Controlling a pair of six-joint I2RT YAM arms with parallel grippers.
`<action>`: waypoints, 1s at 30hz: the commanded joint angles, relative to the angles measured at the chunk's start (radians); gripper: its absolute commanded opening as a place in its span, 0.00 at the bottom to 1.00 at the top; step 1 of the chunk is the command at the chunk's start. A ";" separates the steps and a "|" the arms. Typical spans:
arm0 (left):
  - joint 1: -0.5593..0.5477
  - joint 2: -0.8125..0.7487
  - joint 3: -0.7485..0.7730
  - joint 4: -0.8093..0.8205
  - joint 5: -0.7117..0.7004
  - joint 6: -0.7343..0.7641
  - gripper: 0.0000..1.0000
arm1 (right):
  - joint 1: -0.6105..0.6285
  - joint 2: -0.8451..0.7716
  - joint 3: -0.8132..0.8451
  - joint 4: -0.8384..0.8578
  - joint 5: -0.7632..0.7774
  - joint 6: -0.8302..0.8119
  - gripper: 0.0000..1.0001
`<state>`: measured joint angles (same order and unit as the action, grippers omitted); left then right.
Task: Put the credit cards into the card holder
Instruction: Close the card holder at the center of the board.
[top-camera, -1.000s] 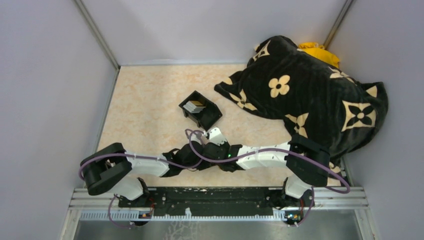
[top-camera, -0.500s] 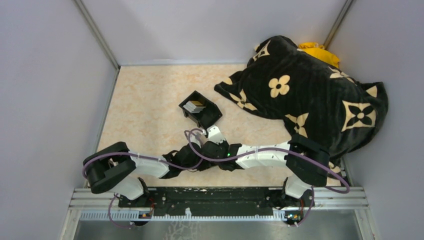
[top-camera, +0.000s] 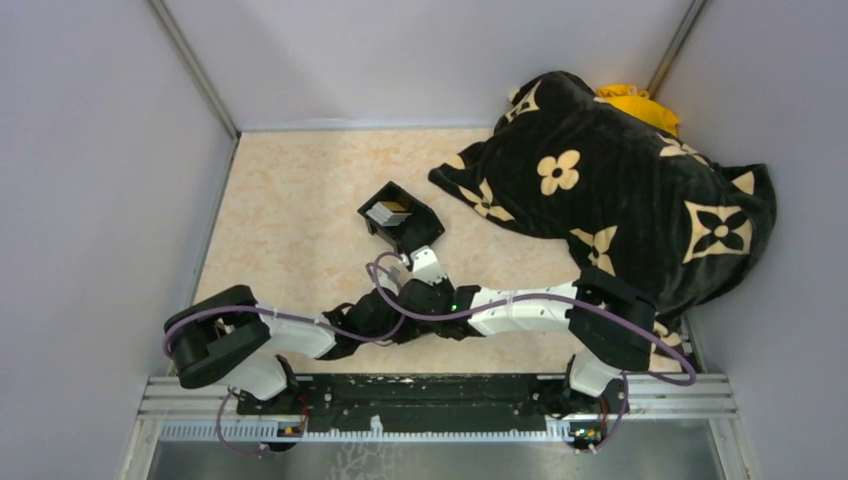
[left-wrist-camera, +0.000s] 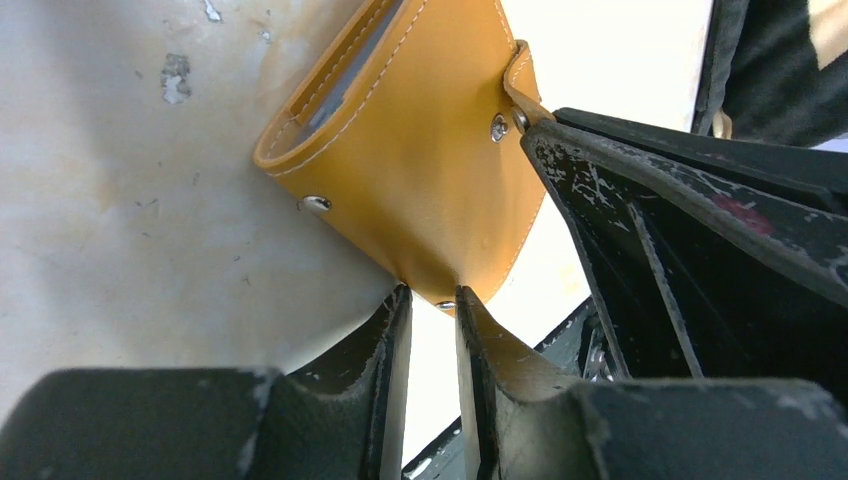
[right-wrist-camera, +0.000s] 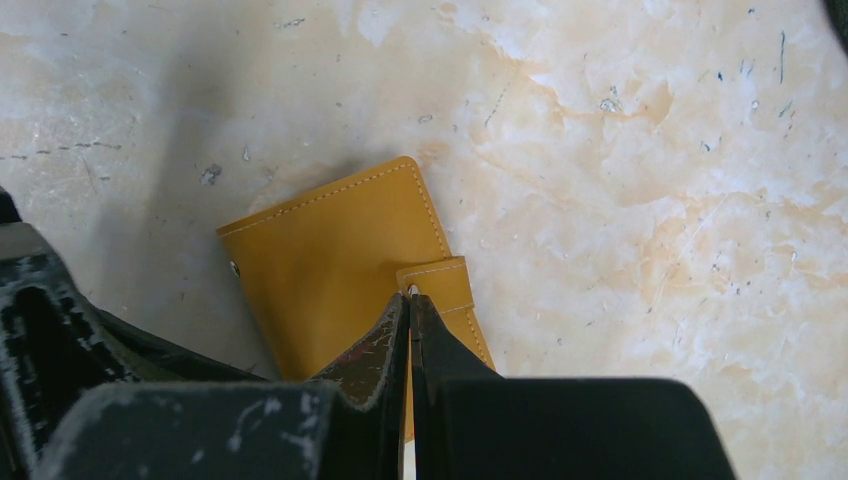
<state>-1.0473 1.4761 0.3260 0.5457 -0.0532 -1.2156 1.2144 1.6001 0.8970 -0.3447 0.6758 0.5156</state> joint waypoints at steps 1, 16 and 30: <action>0.006 -0.026 -0.030 -0.079 -0.039 0.016 0.30 | -0.002 0.014 0.004 0.018 -0.016 0.032 0.00; 0.015 -0.043 -0.023 -0.102 -0.065 0.023 0.30 | 0.003 0.000 -0.015 0.020 -0.023 0.032 0.00; 0.018 -0.042 -0.003 -0.128 -0.074 0.030 0.30 | 0.008 -0.026 -0.050 0.009 -0.017 0.027 0.00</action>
<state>-1.0397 1.4357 0.3172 0.4973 -0.0849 -1.2144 1.2156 1.6058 0.8623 -0.3363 0.6601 0.5335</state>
